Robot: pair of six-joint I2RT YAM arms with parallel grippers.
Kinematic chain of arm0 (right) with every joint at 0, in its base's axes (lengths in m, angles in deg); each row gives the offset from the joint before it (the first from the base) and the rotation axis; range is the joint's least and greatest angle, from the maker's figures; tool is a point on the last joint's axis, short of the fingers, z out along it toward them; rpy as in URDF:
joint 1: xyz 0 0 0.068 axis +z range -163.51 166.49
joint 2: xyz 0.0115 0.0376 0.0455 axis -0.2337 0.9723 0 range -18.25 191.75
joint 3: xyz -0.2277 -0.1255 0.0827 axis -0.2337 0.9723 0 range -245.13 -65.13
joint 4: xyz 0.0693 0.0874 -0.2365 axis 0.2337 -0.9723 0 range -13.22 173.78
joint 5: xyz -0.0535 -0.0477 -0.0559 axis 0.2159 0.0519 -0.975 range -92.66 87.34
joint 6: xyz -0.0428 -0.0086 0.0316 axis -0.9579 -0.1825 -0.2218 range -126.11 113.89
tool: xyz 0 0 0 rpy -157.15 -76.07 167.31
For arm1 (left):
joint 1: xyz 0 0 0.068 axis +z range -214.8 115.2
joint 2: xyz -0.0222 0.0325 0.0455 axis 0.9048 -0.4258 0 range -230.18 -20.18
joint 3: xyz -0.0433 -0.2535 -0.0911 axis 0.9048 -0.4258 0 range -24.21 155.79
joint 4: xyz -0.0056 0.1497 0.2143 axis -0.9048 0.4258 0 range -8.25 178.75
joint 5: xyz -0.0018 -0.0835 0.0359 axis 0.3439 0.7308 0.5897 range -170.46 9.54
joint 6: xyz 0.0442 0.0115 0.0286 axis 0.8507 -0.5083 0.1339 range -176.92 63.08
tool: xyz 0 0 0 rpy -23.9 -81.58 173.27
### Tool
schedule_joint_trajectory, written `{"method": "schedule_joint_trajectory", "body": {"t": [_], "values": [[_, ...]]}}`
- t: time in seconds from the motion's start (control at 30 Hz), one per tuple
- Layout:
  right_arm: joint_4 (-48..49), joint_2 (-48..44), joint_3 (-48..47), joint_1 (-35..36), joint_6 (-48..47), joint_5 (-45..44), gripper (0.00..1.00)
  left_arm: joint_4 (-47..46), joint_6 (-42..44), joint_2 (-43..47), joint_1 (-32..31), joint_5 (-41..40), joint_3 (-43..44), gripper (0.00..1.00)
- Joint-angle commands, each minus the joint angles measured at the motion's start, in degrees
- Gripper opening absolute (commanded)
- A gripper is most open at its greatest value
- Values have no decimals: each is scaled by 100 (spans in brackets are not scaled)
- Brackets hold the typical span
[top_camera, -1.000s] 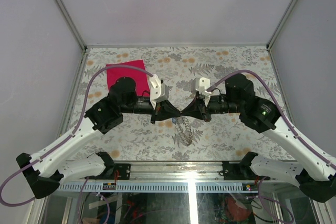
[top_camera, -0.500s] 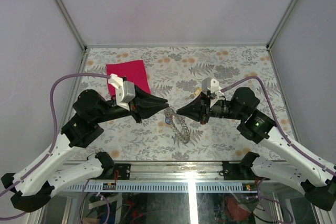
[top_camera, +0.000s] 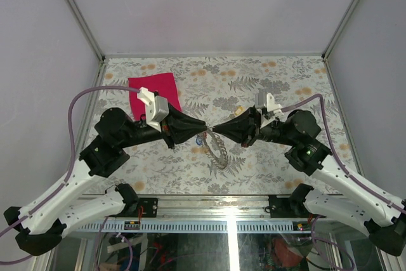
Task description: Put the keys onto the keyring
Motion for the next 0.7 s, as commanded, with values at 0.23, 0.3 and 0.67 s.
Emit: {"method": "schedule_joint_trajectory", "body": {"t": [0.23,0.3,0.67], "values": [[-623,-51,-981,-1,-342,-300,0,-330,-47,183,-18,-283,-199,17],[-1209,3,-1284,-1,-549,-301,0,-338,-26,186,-17,-318,-275,17],[-3583,453,-2753,-2,-1156,-750,0,-263,498,266,-16,-1408,-619,53]]}}
